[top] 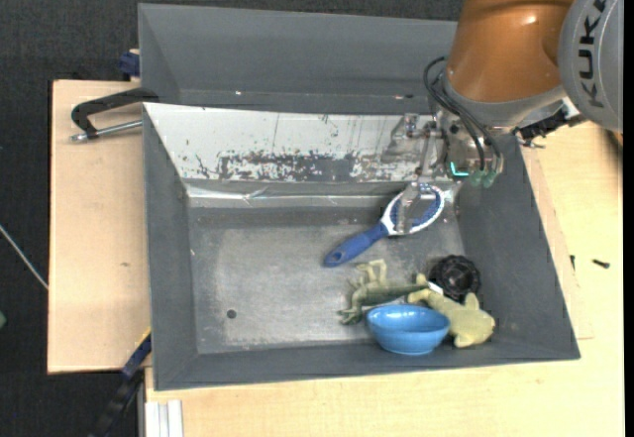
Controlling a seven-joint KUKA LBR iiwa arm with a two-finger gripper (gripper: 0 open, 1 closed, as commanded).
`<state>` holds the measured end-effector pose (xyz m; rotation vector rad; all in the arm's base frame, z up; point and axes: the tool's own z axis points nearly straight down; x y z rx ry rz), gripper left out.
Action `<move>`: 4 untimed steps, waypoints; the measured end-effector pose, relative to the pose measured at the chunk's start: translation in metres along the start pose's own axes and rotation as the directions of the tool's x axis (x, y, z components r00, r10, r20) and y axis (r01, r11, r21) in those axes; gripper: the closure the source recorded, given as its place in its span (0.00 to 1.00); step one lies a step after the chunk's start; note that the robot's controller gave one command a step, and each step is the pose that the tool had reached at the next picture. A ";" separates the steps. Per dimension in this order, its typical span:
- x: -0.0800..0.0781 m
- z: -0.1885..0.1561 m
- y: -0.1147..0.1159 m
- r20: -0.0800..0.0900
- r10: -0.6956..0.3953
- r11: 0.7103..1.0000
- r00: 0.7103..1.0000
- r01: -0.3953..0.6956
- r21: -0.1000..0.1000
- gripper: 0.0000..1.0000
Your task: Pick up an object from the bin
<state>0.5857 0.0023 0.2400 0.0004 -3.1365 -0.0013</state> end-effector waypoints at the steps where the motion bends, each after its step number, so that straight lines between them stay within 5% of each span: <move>1: 0.001 0.124 -0.052 0.000 -0.005 1.000 1.000 0.005 0.000 0.00; 2: -0.007 0.165 -0.054 0.006 -0.110 0.994 0.994 0.110 0.000 0.00; 3: -0.008 0.163 -0.054 0.011 -0.110 0.994 0.994 0.110 0.001 1.00; 4: -0.007 0.035 -0.041 0.018 -0.112 0.994 0.994 0.112 0.003 1.00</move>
Offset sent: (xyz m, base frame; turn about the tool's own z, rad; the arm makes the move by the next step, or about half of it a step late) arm -0.0002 -0.0505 -0.1197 -0.0082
